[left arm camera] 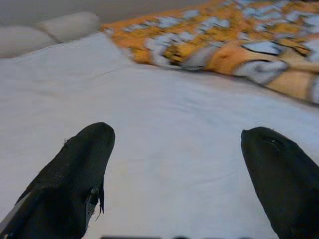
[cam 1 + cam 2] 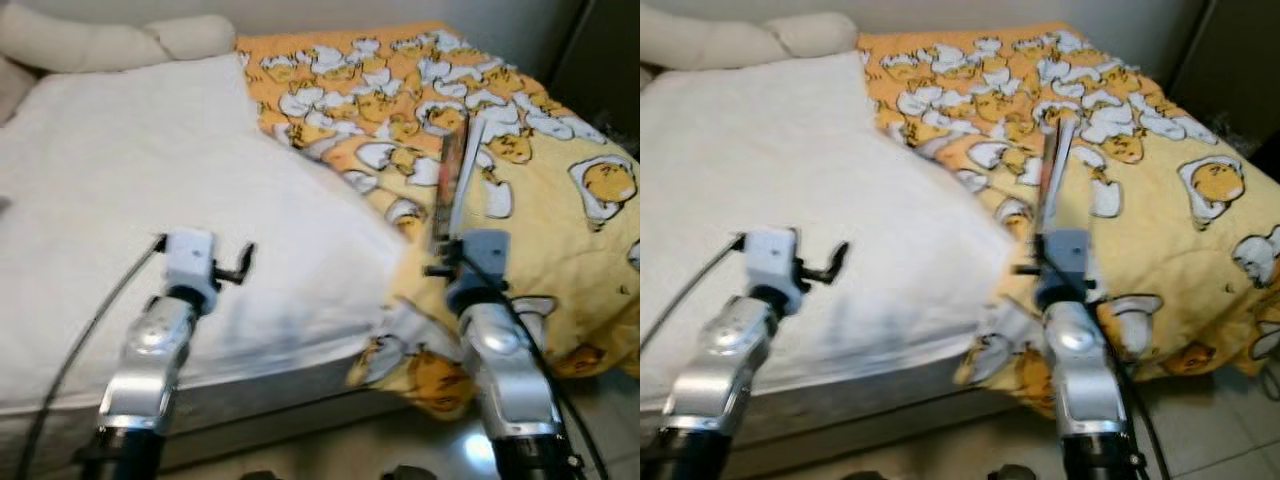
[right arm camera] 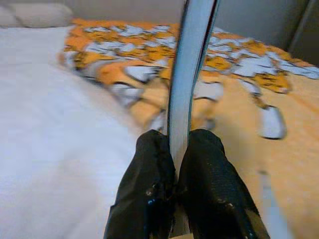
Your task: Clean up the room
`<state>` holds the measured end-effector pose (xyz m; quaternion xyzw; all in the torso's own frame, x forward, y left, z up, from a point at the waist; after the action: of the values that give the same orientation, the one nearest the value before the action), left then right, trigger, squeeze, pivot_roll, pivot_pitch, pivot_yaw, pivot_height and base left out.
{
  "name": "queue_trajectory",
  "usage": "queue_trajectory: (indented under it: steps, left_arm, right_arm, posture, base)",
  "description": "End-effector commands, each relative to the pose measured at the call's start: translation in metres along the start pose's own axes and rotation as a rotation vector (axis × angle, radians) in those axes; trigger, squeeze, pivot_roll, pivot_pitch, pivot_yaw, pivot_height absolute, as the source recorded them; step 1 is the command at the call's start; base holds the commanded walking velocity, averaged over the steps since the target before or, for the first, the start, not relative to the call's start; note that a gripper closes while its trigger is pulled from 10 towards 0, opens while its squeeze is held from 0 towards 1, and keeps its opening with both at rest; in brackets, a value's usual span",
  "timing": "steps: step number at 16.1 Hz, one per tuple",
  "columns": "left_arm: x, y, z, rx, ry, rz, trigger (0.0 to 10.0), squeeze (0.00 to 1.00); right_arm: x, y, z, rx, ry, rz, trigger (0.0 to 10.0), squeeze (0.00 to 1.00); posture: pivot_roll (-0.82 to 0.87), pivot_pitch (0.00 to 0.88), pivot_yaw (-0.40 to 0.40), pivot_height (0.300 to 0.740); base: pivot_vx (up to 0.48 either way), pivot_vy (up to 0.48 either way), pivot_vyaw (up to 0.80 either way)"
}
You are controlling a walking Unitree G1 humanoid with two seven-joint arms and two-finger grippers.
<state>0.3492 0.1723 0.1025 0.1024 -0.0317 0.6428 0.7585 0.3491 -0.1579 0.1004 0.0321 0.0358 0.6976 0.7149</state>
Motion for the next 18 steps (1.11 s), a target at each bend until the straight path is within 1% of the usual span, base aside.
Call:
queue_trajectory:
  steps: [1,10,15,16,18]
  left_arm:
    - [-0.008,-0.002,0.004,-0.009,-0.003,-0.02,10.0,0.05]
    - [-0.002,-0.001,0.005,-0.013,0.002,0.002,10.0,0.04]
    - [-0.003,-0.003,0.007,-0.017,0.003,0.006,10.0,0.05]
    - [-0.003,-0.004,0.008,-0.026,0.008,0.015,10.0,0.05]
    - [-0.002,-0.006,0.014,-0.046,0.015,0.037,10.0,0.02]
  right_arm:
    - [-0.004,-0.002,0.015,-0.055,0.01,-0.009,10.0,0.0]
    - [0.008,-0.004,0.015,-0.049,0.013,0.044,10.0,0.0]
    - [0.009,-0.005,0.015,-0.047,0.018,0.053,10.0,0.0]
    - [0.009,-0.006,0.015,-0.047,0.018,0.054,10.0,0.0]
    - [0.009,-0.007,0.014,-0.04,0.018,0.055,10.0,0.0]
  posture:
    - [-0.06,0.0,0.032,0.74]
    - [-0.05,0.0,0.014,0.74]
    - [-0.05,0.0,0.015,0.74]
    - [-0.05,0.0,0.016,0.74]
    - [-0.05,0.0,0.015,0.74]
  base:
    - [0.0,0.48,0.0]
    - [0.0,0.48,0.0]
    - [0.0,0.48,0.0]
    - [0.0,0.379,0.0]
    - [0.0,0.0,0.0]
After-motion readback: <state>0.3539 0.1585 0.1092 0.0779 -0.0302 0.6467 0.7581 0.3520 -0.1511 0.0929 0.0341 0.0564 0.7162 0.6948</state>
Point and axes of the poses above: a point about 5 cm out from each wrist's last joint towards the gripper, its own y axis pointing back from the gripper into the wrist, its own z axis along the axis of the wrist's last joint, x = y × z, the point moved 6 cm from there along -y, pointing out of the wrist towards the gripper, and after that the axes turned 3 degrees about -y, right-handed, at the moved point
